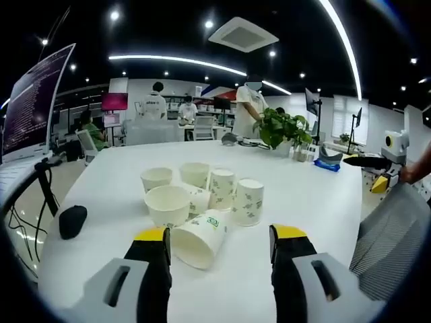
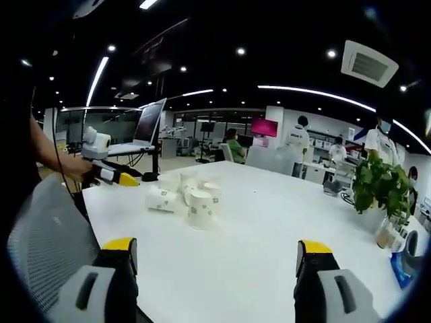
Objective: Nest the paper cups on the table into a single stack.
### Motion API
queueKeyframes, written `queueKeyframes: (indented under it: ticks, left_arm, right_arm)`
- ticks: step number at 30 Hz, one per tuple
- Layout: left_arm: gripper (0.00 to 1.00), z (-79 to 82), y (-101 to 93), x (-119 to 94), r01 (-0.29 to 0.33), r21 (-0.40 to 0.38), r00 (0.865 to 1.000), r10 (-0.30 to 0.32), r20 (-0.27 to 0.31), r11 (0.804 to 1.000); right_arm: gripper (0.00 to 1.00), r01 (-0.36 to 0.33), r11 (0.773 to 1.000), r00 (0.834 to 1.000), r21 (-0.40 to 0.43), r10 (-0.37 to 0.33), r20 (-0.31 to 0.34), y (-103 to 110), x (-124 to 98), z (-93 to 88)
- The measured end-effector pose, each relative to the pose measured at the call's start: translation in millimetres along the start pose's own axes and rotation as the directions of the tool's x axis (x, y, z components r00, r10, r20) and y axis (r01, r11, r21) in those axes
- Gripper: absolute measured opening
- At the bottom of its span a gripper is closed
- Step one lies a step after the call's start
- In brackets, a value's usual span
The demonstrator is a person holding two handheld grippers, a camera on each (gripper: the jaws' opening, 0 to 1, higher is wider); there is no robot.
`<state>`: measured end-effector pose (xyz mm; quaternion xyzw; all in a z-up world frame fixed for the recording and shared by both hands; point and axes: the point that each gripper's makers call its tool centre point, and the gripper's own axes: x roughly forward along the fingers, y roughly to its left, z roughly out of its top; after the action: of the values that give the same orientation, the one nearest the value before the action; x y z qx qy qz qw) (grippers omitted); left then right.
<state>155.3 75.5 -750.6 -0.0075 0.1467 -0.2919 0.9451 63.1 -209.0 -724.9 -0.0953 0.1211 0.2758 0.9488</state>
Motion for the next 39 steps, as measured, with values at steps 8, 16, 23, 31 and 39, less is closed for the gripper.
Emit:
queueKeyframes:
  ticks: [8,16,23,31,39]
  left_arm:
    - [0.51,-15.8,9.4,13,-0.01,-0.027,0.999,0.009,-0.033,1.0]
    - [0.46,-25.3,14.6,25,-0.001,-0.038,0.998,-0.001,-0.056,0.999]
    - [0.41,-29.7,18.5,31,-0.002,-0.039,0.997,-0.001,-0.079,0.999]
    - [0.29,-29.9,19.5,40,-0.005,-0.073,0.997,-0.001,-0.079,0.997]
    - [0.15,-30.6,11.1,42,0.017,-0.121,0.998,-0.025,-0.062,0.993]
  right_arm:
    - [1.0,0.017,1.0,1.0,0.004,-0.017,0.003,-3,-1,0.4]
    - [1.0,0.01,1.0,1.0,-0.002,-0.01,-0.001,-2,-1,-0.2]
    - [1.0,0.012,1.0,1.0,-0.002,-0.012,-0.007,-2,0,-1.5]
    - [1.0,0.02,1.0,1.0,-0.003,-0.02,-0.006,-3,-1,-1.4]
    - [1.0,0.021,1.0,1.0,-0.001,-0.021,-0.009,-4,-1,-2.1]
